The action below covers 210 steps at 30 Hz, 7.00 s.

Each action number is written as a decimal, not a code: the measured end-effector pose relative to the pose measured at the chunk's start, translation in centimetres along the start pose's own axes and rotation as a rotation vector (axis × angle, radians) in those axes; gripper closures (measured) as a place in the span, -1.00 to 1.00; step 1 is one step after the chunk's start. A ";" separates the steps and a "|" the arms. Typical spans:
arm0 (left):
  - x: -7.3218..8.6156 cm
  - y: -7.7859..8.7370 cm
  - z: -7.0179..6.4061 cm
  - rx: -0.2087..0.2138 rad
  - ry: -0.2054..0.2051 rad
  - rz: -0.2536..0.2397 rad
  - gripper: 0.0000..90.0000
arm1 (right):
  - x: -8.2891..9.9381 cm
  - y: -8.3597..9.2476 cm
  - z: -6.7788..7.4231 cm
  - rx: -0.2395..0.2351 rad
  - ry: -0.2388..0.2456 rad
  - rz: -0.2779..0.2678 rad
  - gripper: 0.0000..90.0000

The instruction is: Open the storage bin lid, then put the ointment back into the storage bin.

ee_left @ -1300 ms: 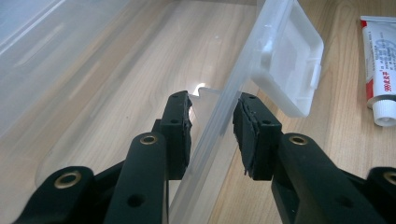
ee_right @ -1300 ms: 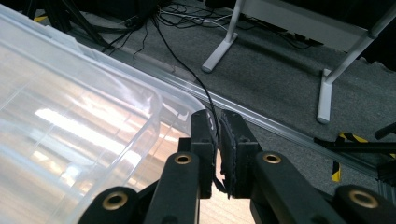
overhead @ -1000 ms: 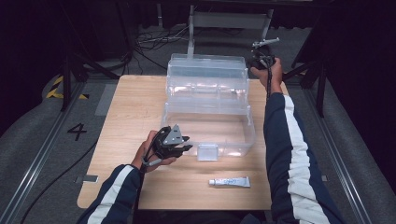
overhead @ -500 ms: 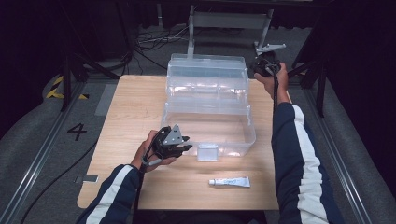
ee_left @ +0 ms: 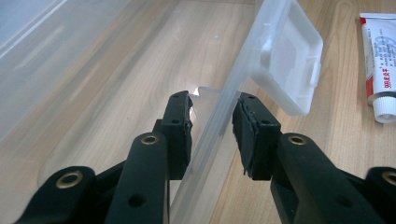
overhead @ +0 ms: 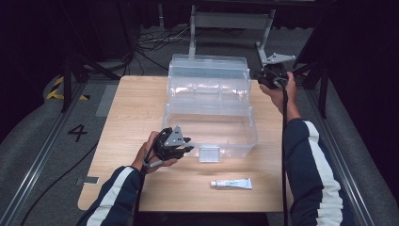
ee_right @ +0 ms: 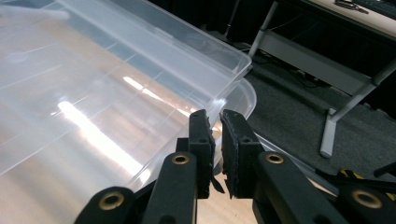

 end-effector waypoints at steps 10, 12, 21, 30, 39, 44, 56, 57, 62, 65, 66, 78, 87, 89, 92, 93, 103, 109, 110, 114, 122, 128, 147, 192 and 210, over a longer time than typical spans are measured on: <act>0.0 -0.1 -0.1 -0.013 0.002 -0.001 0.49 | 1.8 4.0 2.9 -0.059 0.042 -0.061 0.81; 0.0 0.0 -0.1 -0.013 0.003 0.001 0.49 | 2.0 4.3 3.1 -0.068 0.043 -0.067 0.81; 0.0 0.0 -0.1 -0.014 0.006 -0.002 0.48 | 4.0 7.8 5.1 -0.138 0.099 -0.106 0.76; 0.0 -0.1 -0.1 -0.011 0.011 0.001 0.48 | 5.2 10.7 6.6 -0.185 0.131 -0.144 0.67; 0.0 -0.1 -0.1 -0.013 0.008 0.000 0.48 | 6.7 12.6 8.8 -0.259 0.175 -0.136 0.49; 0.0 -0.1 -0.1 -0.013 0.008 -0.001 0.48 | 7.7 13.1 10.0 -0.308 0.186 -0.114 0.32; 0.0 -0.1 -0.1 -0.014 0.007 -0.001 0.47 | 10.3 12.4 14.0 -0.446 0.236 -0.025 0.03; 0.0 -0.1 -0.1 -0.014 0.007 -0.001 0.47 | 10.5 12.3 14.3 -0.463 0.241 -0.020 0.00; 0.0 -0.1 -0.1 -0.015 0.007 -0.002 0.47 | 11.5 11.5 16.0 -0.515 0.272 0.028 -0.11; 0.0 -0.1 -0.1 -0.015 0.007 -0.003 0.47 | 11.9 11.3 16.9 -0.538 0.304 0.054 -0.14; 0.0 -0.1 -0.1 -0.015 0.007 -0.003 0.47 | 11.9 11.2 17.3 -0.554 0.312 0.060 -0.16; 0.0 -0.1 -0.1 -0.017 0.005 -0.005 0.47 | 12.3 10.0 20.1 -0.626 0.383 0.119 -0.14; 0.0 -0.1 -0.1 -0.017 0.005 -0.004 0.47 | 12.2 8.8 22.3 -0.683 0.430 0.159 -0.12; 0.0 -0.1 -0.1 -0.018 0.004 -0.005 0.47 | 12.2 8.8 22.5 -0.691 0.436 0.166 -0.11; 0.0 -0.1 -0.1 -0.018 0.005 -0.005 0.47 | 11.9 8.5 23.1 -0.716 0.445 0.176 -0.05; 0.0 -0.1 -0.1 -0.018 0.005 -0.005 0.47 | 11.6 8.3 23.5 -0.720 0.463 0.193 0.03; 0.0 -0.1 -0.1 -0.017 0.005 -0.006 0.47 | 11.0 7.7 25.1 -0.765 0.528 0.220 0.15; 0.0 -0.1 -0.1 -0.014 0.005 -0.003 0.47 | 10.6 7.6 25.6 -0.796 0.570 0.238 0.37; 0.0 -0.1 -0.1 -0.014 0.005 -0.002 0.47 | 10.4 7.6 25.7 -0.797 0.572 0.249 0.39; 0.0 -0.1 -0.1 -0.014 0.005 -0.003 0.47 | 10.2 7.4 26.0 -0.807 0.585 0.297 0.38; 0.0 -0.1 -0.2 -0.011 0.003 0.004 0.36 | 9.5 7.0 26.4 -0.846 0.601 0.353 0.56; -0.2 0.0 -0.5 -0.003 -0.014 0.042 0.24 | 9.4 7.1 26.6 -0.842 0.621 0.361 0.57; -0.4 5.7 -0.8 -0.124 0.030 -0.043 -0.39 | 10.2 7.7 24.5 -0.802 0.580 0.359 0.58; 13.5 5.7 2.9 -0.079 0.319 0.103 -0.64 | 10.7 9.4 19.5 -0.713 0.471 0.280 0.58; 13.5 5.7 2.9 -0.085 0.325 0.103 -0.65 | 9.3 11.9 18.0 -0.671 0.472 0.211 0.58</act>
Point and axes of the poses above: each handheld gripper's, and its own axes: y roughly backward along the jaws, x roughly out of its underside, z roughly to its left, the point moved 2 cm from there along -y, roughly forward along the jaws, and after that the axes turned 13 degrees about y, right-handed, at the moved point
